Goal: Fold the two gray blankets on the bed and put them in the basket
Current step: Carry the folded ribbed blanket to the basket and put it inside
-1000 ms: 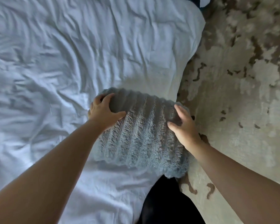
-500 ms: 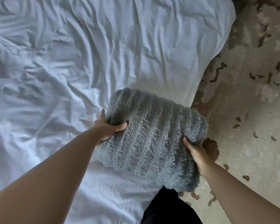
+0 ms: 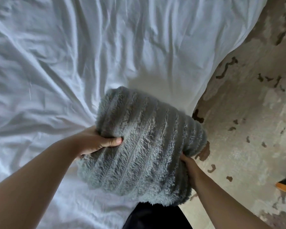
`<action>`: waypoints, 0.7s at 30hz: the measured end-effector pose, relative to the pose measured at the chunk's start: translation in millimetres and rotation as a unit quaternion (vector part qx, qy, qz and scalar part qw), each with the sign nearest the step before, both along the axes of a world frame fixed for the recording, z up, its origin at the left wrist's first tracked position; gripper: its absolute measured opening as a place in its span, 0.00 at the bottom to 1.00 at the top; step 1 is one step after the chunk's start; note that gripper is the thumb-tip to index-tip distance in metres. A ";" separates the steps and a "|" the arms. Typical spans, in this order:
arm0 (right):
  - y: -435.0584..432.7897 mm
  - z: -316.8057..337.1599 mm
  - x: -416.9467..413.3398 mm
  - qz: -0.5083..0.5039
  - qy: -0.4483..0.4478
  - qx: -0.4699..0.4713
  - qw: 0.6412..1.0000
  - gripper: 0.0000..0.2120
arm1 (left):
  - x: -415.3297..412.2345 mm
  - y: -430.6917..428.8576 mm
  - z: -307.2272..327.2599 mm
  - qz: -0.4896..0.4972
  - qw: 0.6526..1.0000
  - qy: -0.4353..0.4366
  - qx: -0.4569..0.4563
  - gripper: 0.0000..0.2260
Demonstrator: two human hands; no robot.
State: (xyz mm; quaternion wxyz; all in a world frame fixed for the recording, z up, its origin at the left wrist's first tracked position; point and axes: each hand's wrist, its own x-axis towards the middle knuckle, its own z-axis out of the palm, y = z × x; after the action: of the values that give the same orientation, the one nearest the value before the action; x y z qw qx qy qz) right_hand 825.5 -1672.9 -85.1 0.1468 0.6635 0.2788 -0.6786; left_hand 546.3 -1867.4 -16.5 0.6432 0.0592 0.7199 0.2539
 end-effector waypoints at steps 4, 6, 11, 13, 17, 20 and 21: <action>16.2 8.8 6.4 0.012 0.005 0.014 1.000 0.12 | 22.9 0.1 8.2 0.074 0.996 -0.026 0.029 0.36; 22.1 21.2 9.2 0.019 0.034 0.015 0.999 0.12 | 30.2 -0.3 18.4 0.120 0.991 -0.047 0.047 0.35; 21.8 66.4 9.6 0.021 0.133 0.053 0.989 0.06 | 53.0 -27.3 47.4 0.193 0.976 -0.070 0.079 0.43; 13.0 86.1 13.1 0.045 0.163 0.043 0.985 0.12 | 72.2 -52.6 60.8 0.224 0.968 -0.070 0.092 0.33; -24.9 132.3 19.5 0.130 0.228 0.074 0.962 0.22 | 127.5 -132.9 88.4 0.304 0.942 -0.051 0.132 0.22; -81.5 169.5 20.0 0.208 0.247 0.135 0.937 0.29 | 186.9 -214.1 115.3 0.409 0.898 -0.041 0.157 0.19; -105.6 180.7 20.7 0.233 0.255 0.139 0.928 0.27 | 209.4 -244.8 125.6 0.450 0.877 -0.033 0.164 0.18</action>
State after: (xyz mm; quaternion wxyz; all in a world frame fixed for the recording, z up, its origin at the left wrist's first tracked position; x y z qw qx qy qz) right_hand 846.3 -1778.4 95.6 0.1309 0.3984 0.5449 -0.7261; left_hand 755.7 -2112.2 109.0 0.4644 -0.1744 0.5953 0.6321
